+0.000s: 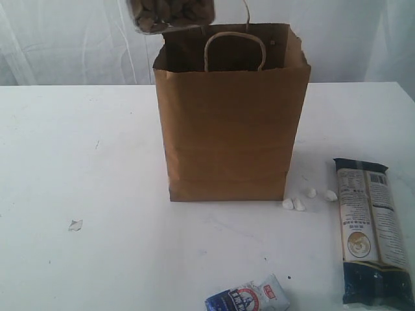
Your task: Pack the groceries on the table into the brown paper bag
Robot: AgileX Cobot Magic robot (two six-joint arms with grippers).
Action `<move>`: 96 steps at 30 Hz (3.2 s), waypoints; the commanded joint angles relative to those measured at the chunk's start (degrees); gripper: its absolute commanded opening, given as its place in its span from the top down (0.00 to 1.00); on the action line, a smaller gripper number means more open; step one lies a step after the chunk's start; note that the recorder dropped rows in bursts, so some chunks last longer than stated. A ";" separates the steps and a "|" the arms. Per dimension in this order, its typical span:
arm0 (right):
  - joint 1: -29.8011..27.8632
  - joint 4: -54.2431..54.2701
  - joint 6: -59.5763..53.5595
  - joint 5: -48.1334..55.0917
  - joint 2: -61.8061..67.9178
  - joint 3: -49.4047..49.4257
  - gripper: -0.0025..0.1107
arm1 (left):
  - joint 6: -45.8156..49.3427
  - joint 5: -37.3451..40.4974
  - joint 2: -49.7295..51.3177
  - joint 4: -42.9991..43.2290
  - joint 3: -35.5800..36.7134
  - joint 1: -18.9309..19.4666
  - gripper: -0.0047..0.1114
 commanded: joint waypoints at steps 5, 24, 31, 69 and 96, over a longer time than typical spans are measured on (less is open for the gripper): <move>-0.54 -7.67 8.09 -7.52 6.75 -0.43 0.98 | 7.38 5.36 -0.97 -3.71 -0.36 -3.73 0.96; -0.54 -36.21 24.76 -8.24 8.71 -0.43 0.98 | 15.12 5.36 2.10 0.55 -0.36 -4.79 0.96; -0.54 -37.60 26.01 -9.10 8.71 -0.31 0.98 | 16.00 5.36 2.10 4.07 -0.36 -4.79 0.96; -0.54 -37.60 26.23 -12.79 8.71 -0.31 0.98 | 14.38 5.36 9.32 11.15 -0.36 -6.60 0.50; -0.54 -37.60 27.56 -12.79 8.71 -0.31 0.98 | 11.09 5.36 9.32 11.53 -0.36 -6.60 0.17</move>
